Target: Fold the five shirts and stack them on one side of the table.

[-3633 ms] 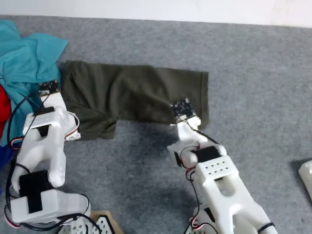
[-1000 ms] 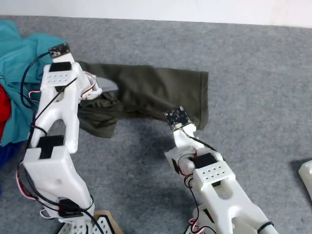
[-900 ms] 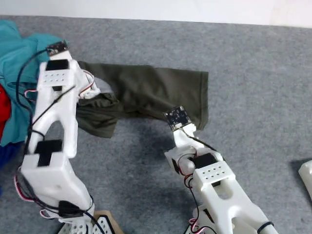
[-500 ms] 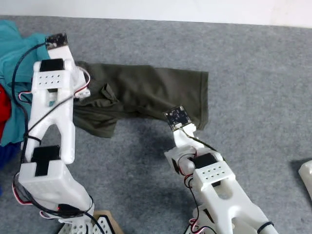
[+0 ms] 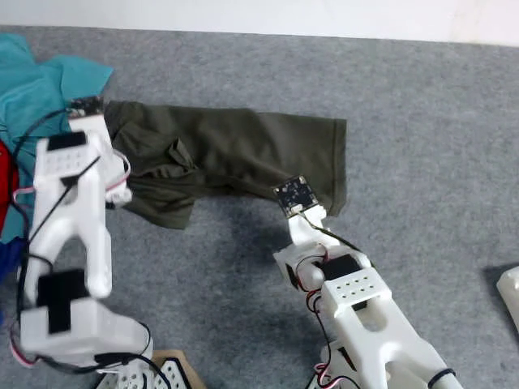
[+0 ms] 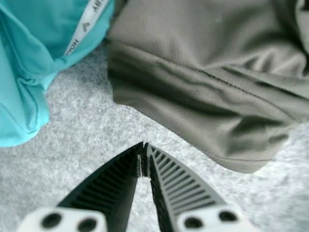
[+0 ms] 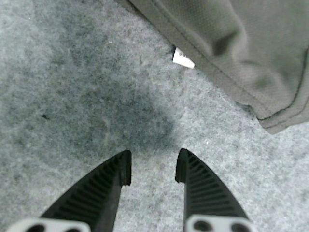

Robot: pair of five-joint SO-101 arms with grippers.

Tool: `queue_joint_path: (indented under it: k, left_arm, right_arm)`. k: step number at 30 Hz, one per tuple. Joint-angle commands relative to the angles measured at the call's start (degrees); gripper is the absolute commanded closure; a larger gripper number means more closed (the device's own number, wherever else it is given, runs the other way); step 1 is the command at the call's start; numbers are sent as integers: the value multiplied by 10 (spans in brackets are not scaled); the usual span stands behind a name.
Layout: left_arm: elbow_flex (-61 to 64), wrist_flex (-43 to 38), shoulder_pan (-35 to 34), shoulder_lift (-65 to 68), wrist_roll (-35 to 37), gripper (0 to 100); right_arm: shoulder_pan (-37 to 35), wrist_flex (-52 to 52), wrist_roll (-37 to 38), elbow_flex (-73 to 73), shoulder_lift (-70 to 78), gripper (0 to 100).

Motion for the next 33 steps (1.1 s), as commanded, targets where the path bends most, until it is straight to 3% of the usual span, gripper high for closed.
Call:
queue_joint_path:
  k: [1, 8, 15, 18, 27, 33]
  left_arm:
    - [116, -112, -29, -91, -31, 976]
    - [190, -243, -36, -99, -48, 968]
    - [191, -295, -34, -37, -47, 710]
    - [191, -309, -34, -22, -47, 655]
    - [188, -354, -12, -14, -47, 688]
    - [190, -422, -6, -9, 1, 795]
  right_arm:
    - [-2, -10, 7, -4, -13, 836]
    - [-2, -16, 7, -2, -12, 836]
    - [-3, -51, 18, 27, -13, 836]
    - [-4, -51, 33, 27, -13, 836]
    - [-4, -51, 35, 29, -16, 836]
    - [-4, -51, 35, 29, -16, 836]
